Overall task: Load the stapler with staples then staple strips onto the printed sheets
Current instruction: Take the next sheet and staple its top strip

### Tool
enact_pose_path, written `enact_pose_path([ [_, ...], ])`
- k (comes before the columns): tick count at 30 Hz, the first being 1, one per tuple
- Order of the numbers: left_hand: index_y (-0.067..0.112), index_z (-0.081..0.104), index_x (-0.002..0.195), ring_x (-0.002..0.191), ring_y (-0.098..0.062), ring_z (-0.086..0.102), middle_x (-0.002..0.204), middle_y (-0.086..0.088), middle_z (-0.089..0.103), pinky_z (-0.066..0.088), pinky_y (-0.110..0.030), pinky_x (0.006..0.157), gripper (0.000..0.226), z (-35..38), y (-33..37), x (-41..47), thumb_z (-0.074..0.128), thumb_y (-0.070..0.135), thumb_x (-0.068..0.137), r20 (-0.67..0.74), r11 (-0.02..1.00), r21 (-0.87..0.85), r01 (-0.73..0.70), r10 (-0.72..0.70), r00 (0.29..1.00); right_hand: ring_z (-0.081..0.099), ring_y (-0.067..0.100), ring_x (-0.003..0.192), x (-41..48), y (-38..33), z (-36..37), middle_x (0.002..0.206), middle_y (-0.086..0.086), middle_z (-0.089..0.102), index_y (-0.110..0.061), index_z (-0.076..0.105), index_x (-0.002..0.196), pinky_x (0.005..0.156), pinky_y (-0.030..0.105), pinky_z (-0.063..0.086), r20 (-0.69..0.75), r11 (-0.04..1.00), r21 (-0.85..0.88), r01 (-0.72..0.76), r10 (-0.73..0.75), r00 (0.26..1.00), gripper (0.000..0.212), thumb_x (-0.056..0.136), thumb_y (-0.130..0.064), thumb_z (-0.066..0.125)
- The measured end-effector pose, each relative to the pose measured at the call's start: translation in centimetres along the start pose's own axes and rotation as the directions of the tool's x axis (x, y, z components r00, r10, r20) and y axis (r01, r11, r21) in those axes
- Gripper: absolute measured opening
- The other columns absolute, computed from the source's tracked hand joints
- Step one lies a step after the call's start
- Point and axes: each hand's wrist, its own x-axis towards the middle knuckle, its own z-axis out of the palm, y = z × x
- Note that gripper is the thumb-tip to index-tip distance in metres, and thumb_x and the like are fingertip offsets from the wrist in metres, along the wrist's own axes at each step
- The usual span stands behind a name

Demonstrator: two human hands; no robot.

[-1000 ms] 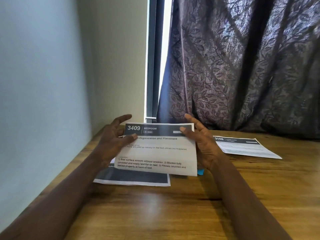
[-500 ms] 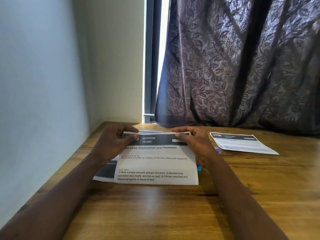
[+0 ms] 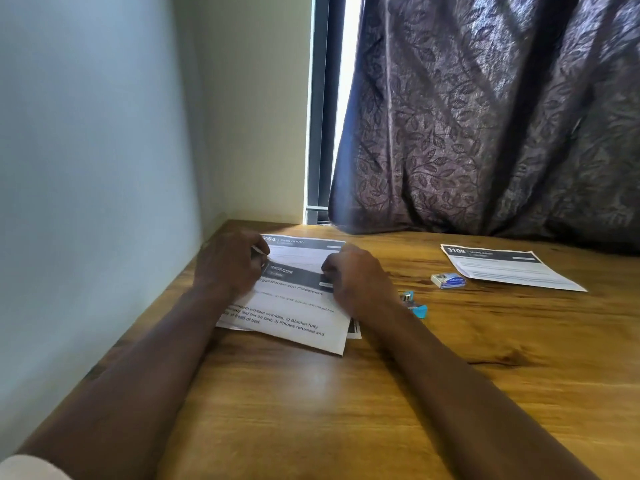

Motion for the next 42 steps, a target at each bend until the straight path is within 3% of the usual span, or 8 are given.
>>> enact_pose_path([
  [5,0.039,0.069,0.089,0.108,-0.021,0.067,0.105,0.006,0.074,0.051,-0.042,0.097,0.019,1.3,-1.1,-0.2,0.066,0.02,0.088,0.175,0.998,0.034,0.046,-0.052,0.983,0.061,0.024,0.099,-0.4,-0.1,0.6,0.108,0.005,0.061,-0.018,0.073,0.111,0.075,0.028,0.043,0.063,0.995,-0.097,0.027,-0.02,0.998,0.02,0.095,-0.012,0.062],
  [8,0.041,0.067,0.087,0.111,-0.023,0.064,0.11,0.003,0.069,0.049,-0.043,0.099,0.013,1.6,-1.1,-0.2,0.065,0.028,0.088,0.151,0.997,0.064,0.037,-0.046,0.987,0.058,0.019,0.1,-0.4,0.0,0.6,0.11,0.003,0.062,-0.02,0.072,0.115,0.076,0.026,0.041,0.052,0.996,-0.085,-0.009,0.014,0.999,0.021,0.096,-0.016,0.064],
  [11,0.033,0.068,0.109,0.125,-0.023,0.053,0.125,0.002,0.058,0.038,-0.043,0.106,0.019,1.8,-0.9,-0.3,0.066,0.03,0.091,0.112,0.979,0.203,-0.014,-0.009,0.994,0.059,0.019,0.1,-0.5,-0.1,0.6,0.111,0.004,0.062,-0.02,0.072,0.117,0.077,0.026,0.043,0.059,0.997,-0.074,-0.021,0.025,0.998,0.022,0.096,-0.016,0.065],
  [15,0.024,0.072,0.108,0.117,-0.027,0.058,0.12,-0.003,0.064,0.043,-0.04,0.097,0.023,1.3,1.0,-1.1,0.067,0.038,0.092,0.047,0.957,0.258,-0.13,0.122,0.991,0.061,0.02,0.097,-0.8,-0.3,0.5,0.111,0.005,0.062,-0.018,0.072,0.116,0.078,0.028,0.049,0.042,0.997,-0.082,-0.016,0.019,0.999,0.022,0.095,-0.014,0.065],
  [22,0.028,0.068,0.117,0.114,-0.021,0.059,0.119,-0.001,0.064,0.05,-0.041,0.097,0.088,2.6,3.1,-3.1,0.043,0.094,0.065,0.312,0.983,0.135,-0.123,0.076,0.947,0.059,0.018,0.099,-1.0,-0.2,0.1,0.113,0.005,0.061,-0.018,0.07,0.116,0.082,0.028,0.051,0.039,0.997,-0.073,-0.01,0.013,0.999,0.022,0.094,-0.015,0.067],
  [28,0.024,0.066,0.121,0.118,-0.019,0.057,0.13,-0.002,0.06,0.049,-0.038,0.098,0.104,2.5,3.3,-4.1,0.035,0.101,0.058,0.338,0.978,0.145,-0.151,0.094,0.936,0.058,0.017,0.092,-0.9,0.1,0.0,0.11,0.006,0.063,-0.017,0.072,0.112,0.077,0.029,0.052,0.046,0.999,-0.035,-0.032,0.034,0.998,0.023,0.089,-0.013,0.072],
  [34,0.021,0.017,0.163,0.158,-0.022,0.013,0.171,-0.003,0.015,0.01,-0.058,0.125,0.157,1.3,4.6,-5.3,0.012,0.113,0.035,0.581,0.958,0.24,-0.154,-0.015,0.813,0.062,0.02,0.095,-0.9,0.2,0.2,0.11,0.006,0.066,-0.017,0.074,0.112,0.072,0.027,0.043,0.013,0.999,-0.014,-0.048,0.049,0.999,0.02,0.093,-0.014,0.068],
  [42,0.029,-0.004,0.163,0.159,-0.016,-0.008,0.173,0.003,-0.009,-0.004,-0.061,0.125,0.152,1.0,4.4,-5.9,0.013,0.113,0.038,0.652,0.955,0.242,-0.169,-0.031,0.757,0.062,0.019,0.095,-1.1,0.1,0.3,0.11,0.006,0.066,-0.017,0.073,0.114,0.078,0.028,0.051,-0.007,0.999,-0.025,-0.029,0.029,1.0,0.021,0.093,-0.016,0.069],
])
